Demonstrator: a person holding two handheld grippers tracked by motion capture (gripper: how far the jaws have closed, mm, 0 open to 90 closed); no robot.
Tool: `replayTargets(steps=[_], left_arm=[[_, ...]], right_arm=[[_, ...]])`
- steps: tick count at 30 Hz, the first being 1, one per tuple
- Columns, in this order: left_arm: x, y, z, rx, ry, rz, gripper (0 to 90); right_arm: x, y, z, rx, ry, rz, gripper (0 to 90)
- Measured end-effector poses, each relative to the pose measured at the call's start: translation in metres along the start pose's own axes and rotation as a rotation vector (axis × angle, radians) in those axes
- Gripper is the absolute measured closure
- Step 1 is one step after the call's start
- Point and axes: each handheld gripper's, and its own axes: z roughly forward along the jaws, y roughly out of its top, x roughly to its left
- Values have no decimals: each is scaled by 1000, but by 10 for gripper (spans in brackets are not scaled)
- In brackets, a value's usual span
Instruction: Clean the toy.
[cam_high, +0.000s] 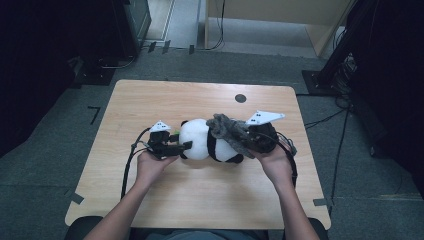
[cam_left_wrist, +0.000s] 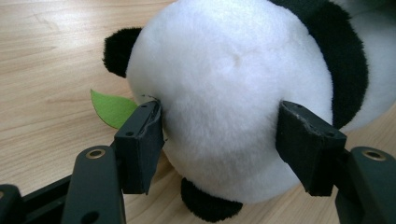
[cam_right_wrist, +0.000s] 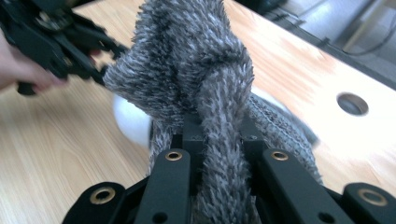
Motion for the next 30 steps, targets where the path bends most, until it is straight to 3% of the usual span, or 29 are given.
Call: replayTargets(steps=[5, 15, 22, 25, 30], left_arm=[[-2, 1, 0, 0, 5, 2, 340], [-3, -1, 0, -18, -5, -20, 336], [-4, -1, 1, -12, -2, -2, 307], [-5, -1, 2, -14, 0, 3, 302], [-4, -1, 2, -2, 8, 13, 297]], right_arm=[[8, 15, 30, 5, 37, -30, 800], [28, 22, 79, 65, 94, -74, 801], [29, 12, 95, 83, 121, -66, 804], [26, 8, 96, 69, 139, -42, 804], [28, 7, 96, 69, 134, -58, 803]])
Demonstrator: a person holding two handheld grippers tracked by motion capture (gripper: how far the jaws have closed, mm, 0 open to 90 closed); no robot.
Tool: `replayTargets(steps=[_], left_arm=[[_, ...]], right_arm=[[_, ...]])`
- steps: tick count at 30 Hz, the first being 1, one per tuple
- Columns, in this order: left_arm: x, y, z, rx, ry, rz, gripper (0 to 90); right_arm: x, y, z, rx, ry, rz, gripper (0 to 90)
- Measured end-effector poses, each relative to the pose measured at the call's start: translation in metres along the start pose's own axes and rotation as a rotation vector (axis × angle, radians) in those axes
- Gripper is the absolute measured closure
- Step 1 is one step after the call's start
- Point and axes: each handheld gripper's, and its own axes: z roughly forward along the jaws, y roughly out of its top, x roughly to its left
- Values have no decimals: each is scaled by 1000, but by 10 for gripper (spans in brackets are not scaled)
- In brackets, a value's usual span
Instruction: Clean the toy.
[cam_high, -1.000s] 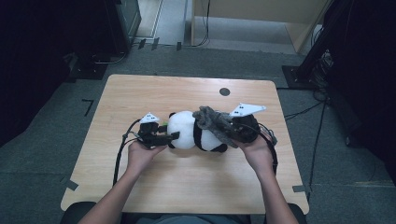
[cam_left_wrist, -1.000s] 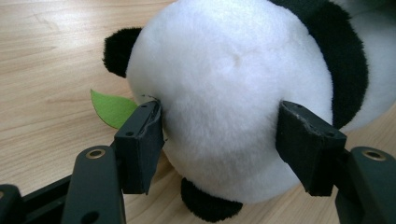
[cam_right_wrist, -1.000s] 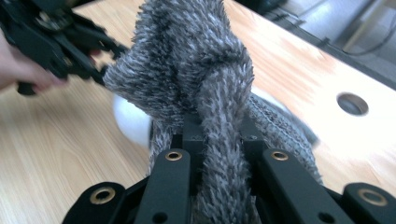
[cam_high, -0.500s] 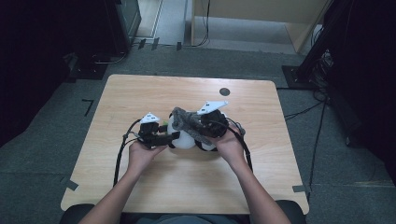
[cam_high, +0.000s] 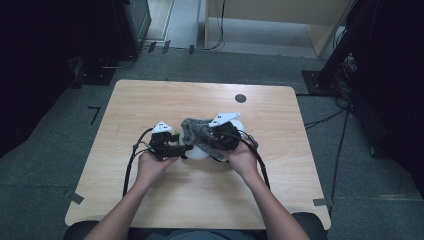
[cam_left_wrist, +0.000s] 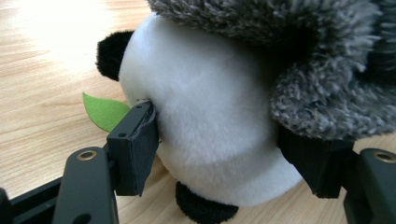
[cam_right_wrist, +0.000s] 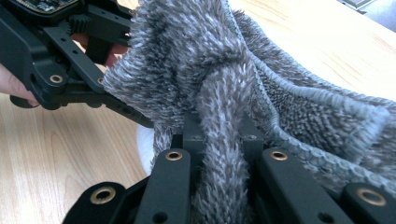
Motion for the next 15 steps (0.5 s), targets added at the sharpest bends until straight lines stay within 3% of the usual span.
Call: replayTargets(steps=[4, 8, 15], left_arm=[[1, 0, 0, 3, -2, -1, 293], [2, 1, 0, 19, -4, -28, 298], [1, 2, -2, 25, 10, -24, 305]], right_arm=[[3, 1, -2, 15, -9, -21, 802], [2, 0, -7, 22, -14, -19, 801], [-6, -10, -33, 22, -30, -1, 802]])
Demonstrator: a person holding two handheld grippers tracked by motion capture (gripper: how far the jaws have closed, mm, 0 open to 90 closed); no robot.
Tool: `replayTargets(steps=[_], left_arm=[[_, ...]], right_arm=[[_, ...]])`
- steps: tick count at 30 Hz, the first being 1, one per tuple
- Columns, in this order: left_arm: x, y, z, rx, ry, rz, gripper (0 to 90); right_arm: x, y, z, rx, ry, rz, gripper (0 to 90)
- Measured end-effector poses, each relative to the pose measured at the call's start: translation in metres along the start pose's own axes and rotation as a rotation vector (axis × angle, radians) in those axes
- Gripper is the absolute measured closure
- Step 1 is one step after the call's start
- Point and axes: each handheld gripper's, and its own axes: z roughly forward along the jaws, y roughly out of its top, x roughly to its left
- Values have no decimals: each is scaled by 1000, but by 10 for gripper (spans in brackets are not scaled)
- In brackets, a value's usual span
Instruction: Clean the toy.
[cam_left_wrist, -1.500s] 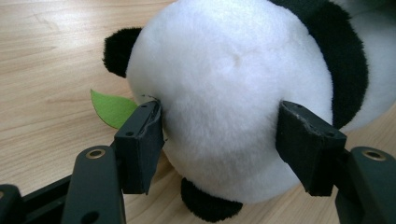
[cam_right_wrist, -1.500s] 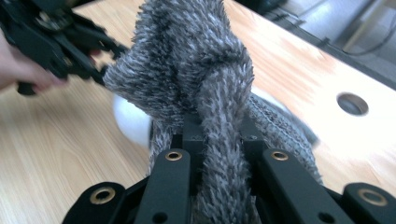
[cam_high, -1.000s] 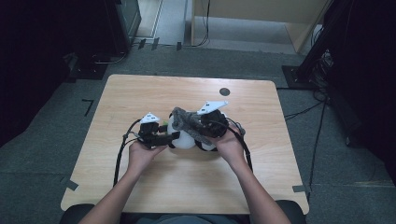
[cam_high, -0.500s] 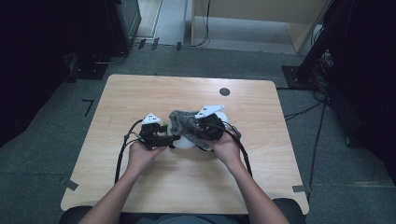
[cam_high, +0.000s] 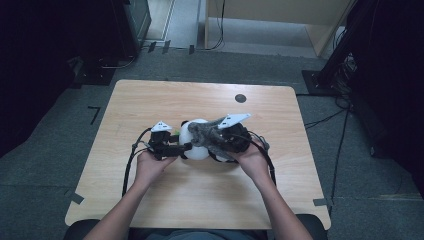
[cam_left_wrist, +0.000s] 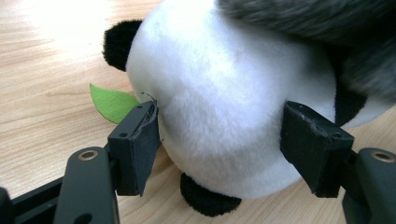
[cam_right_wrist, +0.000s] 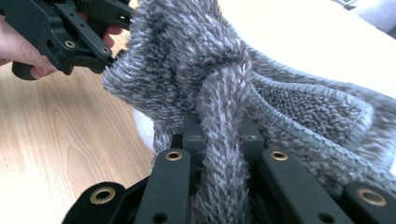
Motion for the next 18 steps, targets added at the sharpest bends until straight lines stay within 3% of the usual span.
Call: replayTargets(steps=[7, 13, 18], left_arm=[[-1, 1, -1, -8, 0, 20, 321], [1, 4, -1, 6, -35, -24, 368], [2, 5, 0, 0, -43, -27, 375]], right_arm=[[-12, -15, -28, -9, -62, 28, 799], [-26, -31, -43, -28, -97, 81, 798], [-32, -36, -52, -14, -143, 106, 798]])
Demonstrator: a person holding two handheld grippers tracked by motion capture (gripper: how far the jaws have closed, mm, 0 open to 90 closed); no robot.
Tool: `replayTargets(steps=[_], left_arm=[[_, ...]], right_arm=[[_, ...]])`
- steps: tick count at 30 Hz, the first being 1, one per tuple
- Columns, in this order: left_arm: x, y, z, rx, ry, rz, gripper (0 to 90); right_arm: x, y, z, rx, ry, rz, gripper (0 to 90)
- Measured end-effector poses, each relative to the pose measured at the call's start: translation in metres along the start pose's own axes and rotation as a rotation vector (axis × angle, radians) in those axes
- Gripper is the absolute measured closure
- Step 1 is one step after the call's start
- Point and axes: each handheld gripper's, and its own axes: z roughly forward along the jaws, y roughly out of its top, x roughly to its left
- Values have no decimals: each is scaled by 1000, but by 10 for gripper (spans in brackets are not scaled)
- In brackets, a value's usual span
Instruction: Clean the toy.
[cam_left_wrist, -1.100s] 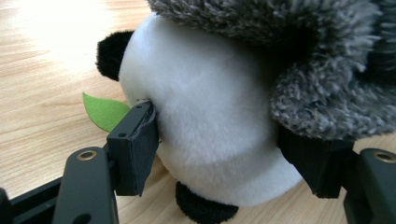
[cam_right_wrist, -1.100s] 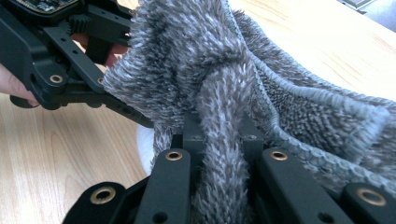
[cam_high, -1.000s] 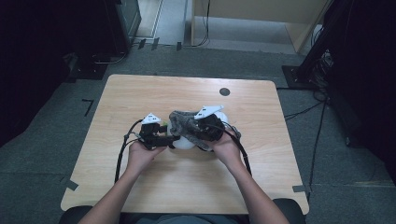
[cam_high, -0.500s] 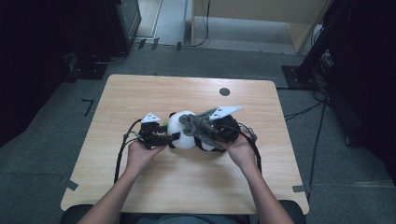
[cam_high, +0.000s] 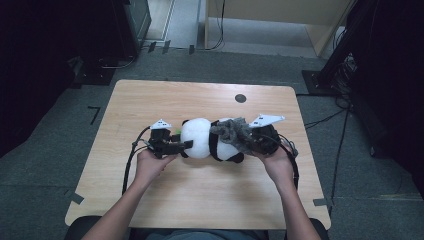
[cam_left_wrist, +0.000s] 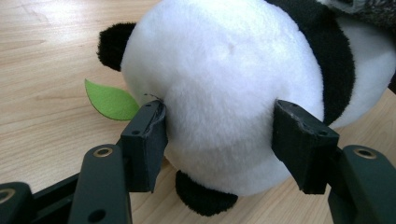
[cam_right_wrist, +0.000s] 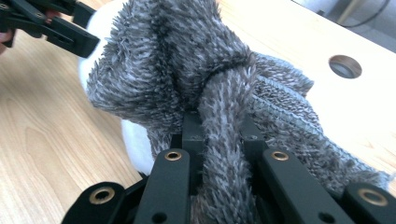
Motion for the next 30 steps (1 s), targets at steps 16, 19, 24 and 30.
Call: replayTargets(steps=[16, 19, 24, 30], left_arm=[[-1, 0, 1, -18, 13, 52, 349], [-1, -1, 2, -20, 12, 57, 346], [-2, -1, 2, -18, 23, 71, 344], [-2, -1, 2, -21, 24, 77, 344]], right_arm=[[-32, -8, -21, -75, -131, 113, 799], [-33, -9, -11, -81, -124, 119, 799], [-29, -9, 7, -60, -94, 120, 798], [-33, -18, 17, -61, -65, 150, 801]])
